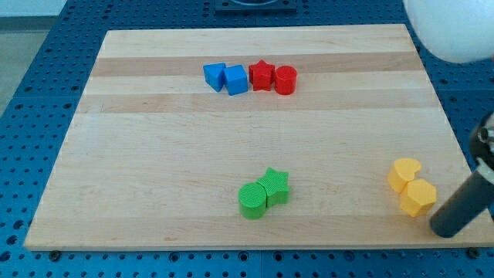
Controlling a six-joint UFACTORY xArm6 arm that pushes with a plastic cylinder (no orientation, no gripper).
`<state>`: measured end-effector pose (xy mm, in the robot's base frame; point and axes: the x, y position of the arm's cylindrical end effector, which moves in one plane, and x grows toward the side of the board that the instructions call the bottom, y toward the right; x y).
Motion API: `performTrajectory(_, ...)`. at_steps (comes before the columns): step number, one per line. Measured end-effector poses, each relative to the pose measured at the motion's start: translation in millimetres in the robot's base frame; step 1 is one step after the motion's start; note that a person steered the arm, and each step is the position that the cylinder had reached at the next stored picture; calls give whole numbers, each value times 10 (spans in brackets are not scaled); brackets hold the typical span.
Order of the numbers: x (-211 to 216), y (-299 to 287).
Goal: Push the yellow heart right to the red circle
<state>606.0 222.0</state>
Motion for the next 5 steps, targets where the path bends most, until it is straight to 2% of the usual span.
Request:
performTrajectory(1,-167,-160)
performTrajectory(3,-898,-257)
performTrajectory(5,-1403,-440)
